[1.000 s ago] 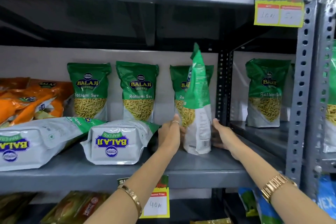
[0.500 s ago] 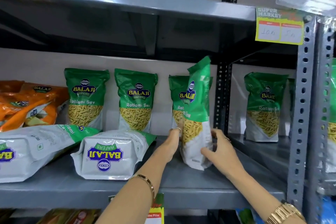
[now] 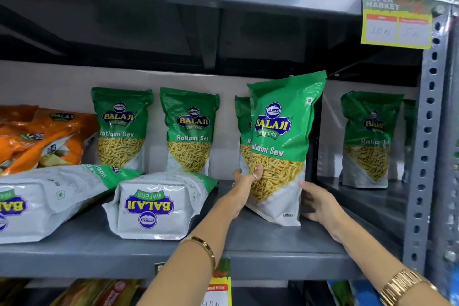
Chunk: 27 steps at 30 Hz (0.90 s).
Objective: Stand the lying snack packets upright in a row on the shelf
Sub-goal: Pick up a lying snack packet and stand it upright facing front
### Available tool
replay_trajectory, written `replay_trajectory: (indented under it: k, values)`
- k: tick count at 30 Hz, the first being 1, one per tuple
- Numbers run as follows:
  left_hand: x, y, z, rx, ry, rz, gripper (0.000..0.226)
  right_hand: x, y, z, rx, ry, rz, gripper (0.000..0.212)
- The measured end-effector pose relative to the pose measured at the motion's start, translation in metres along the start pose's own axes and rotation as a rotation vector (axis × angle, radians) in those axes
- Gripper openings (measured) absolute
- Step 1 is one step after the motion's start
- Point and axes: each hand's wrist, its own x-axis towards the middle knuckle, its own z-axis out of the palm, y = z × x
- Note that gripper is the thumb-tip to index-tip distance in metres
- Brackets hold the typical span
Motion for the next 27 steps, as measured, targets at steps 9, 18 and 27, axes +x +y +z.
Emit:
replay_trajectory:
  k: [9,18,27]
  values:
    - [-0.006,-0.001,-0.001,0.03,-0.063,0.02,0.098,0.01,0.003,-0.007,-0.239,0.003,-0.101,0.024]
    - [-0.005,-0.009,0.001,0.35,-0.021,-0.063,0.079,0.019,0.013,-0.009,-0.497,0.128,-0.051,0.034]
    - [-0.023,-0.009,-0.001,0.677,-0.079,-0.094,0.09,0.012,0.008,-0.007,-0.676,0.109,0.069,0.043]
